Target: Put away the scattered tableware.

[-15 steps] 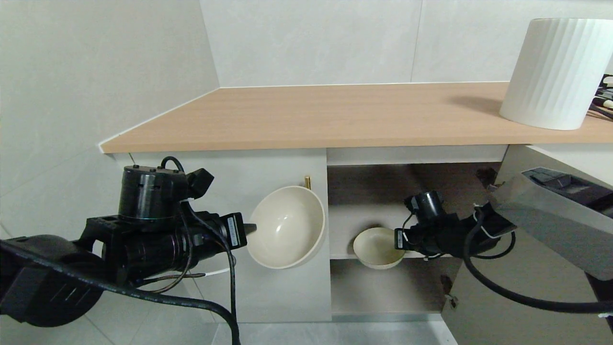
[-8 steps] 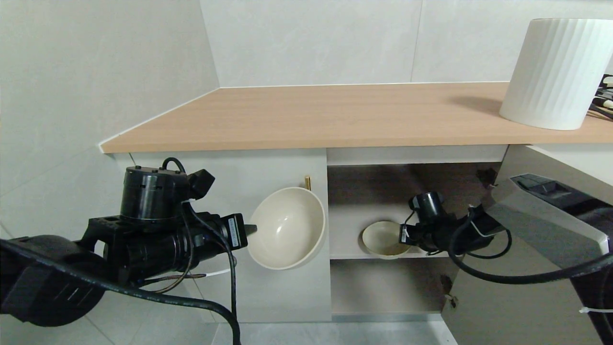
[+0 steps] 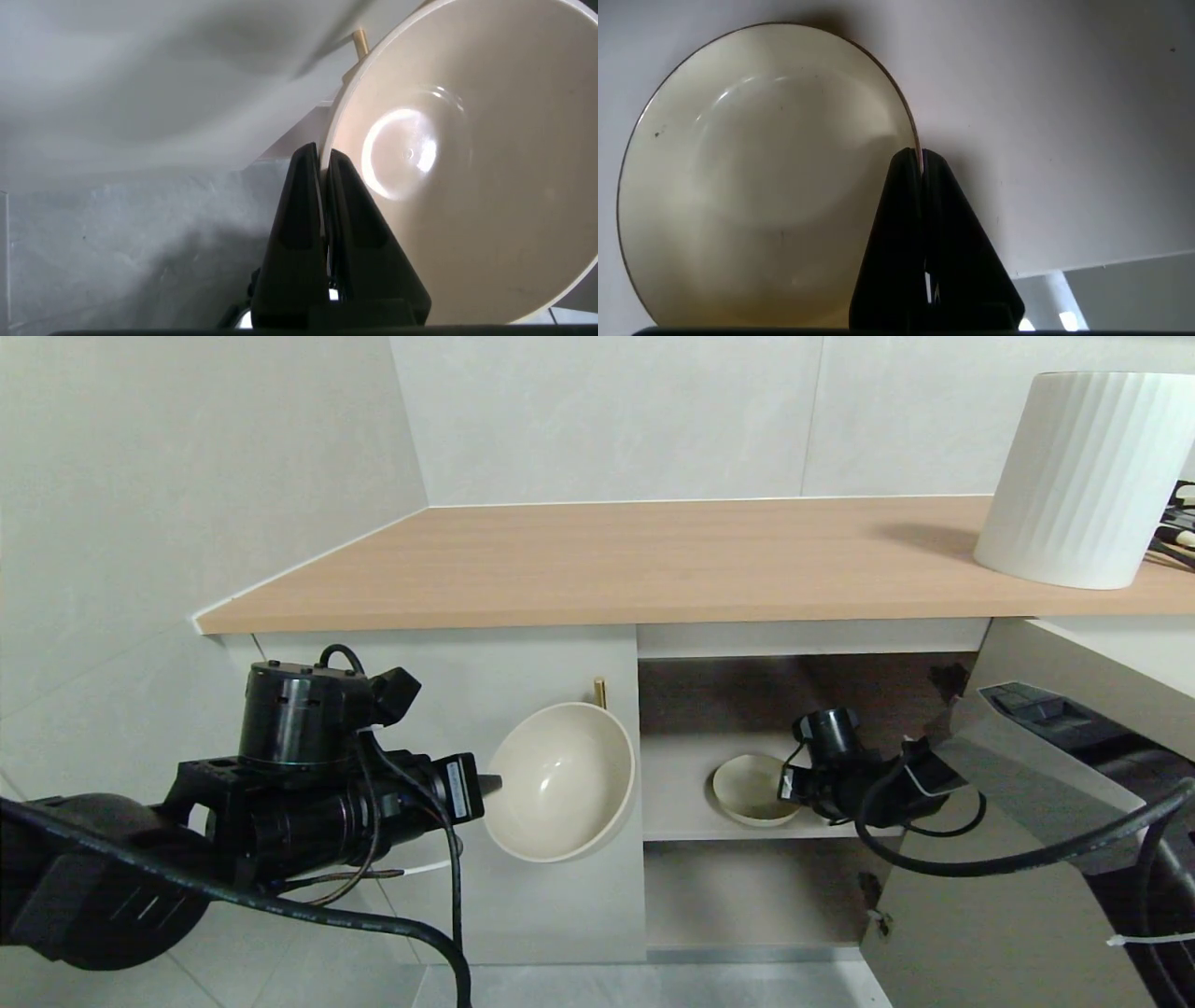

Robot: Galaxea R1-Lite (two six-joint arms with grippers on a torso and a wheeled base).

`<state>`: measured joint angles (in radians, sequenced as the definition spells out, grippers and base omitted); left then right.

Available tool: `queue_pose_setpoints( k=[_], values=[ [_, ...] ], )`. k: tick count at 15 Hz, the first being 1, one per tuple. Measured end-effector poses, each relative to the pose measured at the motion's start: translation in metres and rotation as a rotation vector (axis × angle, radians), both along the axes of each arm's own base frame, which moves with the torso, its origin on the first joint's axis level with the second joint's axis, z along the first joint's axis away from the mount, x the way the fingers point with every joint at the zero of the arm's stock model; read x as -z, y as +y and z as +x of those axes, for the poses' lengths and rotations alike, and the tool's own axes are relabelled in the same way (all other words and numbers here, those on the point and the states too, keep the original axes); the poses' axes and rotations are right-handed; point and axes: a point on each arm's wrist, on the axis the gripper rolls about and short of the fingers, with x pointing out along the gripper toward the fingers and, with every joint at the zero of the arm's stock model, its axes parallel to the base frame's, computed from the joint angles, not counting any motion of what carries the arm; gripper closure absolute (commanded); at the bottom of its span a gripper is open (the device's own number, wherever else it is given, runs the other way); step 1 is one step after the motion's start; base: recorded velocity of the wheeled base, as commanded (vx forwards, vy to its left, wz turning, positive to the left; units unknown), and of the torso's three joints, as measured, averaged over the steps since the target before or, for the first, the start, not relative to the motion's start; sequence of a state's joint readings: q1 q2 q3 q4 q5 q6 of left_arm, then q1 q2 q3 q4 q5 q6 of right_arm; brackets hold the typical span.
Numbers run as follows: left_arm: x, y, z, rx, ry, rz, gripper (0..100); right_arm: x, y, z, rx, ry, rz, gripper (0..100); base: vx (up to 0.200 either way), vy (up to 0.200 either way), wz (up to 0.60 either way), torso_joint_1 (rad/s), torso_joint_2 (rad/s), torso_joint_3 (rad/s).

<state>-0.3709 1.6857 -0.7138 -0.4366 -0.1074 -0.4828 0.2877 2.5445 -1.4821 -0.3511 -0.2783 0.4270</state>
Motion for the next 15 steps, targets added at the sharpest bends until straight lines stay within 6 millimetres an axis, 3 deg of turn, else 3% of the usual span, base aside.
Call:
queue_pose_setpoints(
  k=[5,6,12,15],
  values=[
    [0.001,0.0,0.001,0.0,0.003,0.001,100,0.003,0.002,0.006,0.011,-0.012,-0.001,100,0.0,0.0,0.0,0.0,0.0,0.0],
    [0.001,-0.001,0.001,0.0,0.003,0.001,100,0.004,0.002,0.006,0.012,-0.013,-0.002,0,0.0,0.0,0.0,0.0,0.0,0.0],
    [0.006,-0.002,0.004,0.007,0.011,0.016,100,0.002,0.0,0.006,0.023,-0.016,-0.004,0,0.0,0.0,0.0,0.0,0.0,0.0],
    [0.012,-0.009,0.008,0.009,0.021,0.032,100,-0.008,0.001,-0.002,0.002,-0.006,0.005,0,0.0,0.0,0.0,0.0,0.0,0.0]
  ],
)
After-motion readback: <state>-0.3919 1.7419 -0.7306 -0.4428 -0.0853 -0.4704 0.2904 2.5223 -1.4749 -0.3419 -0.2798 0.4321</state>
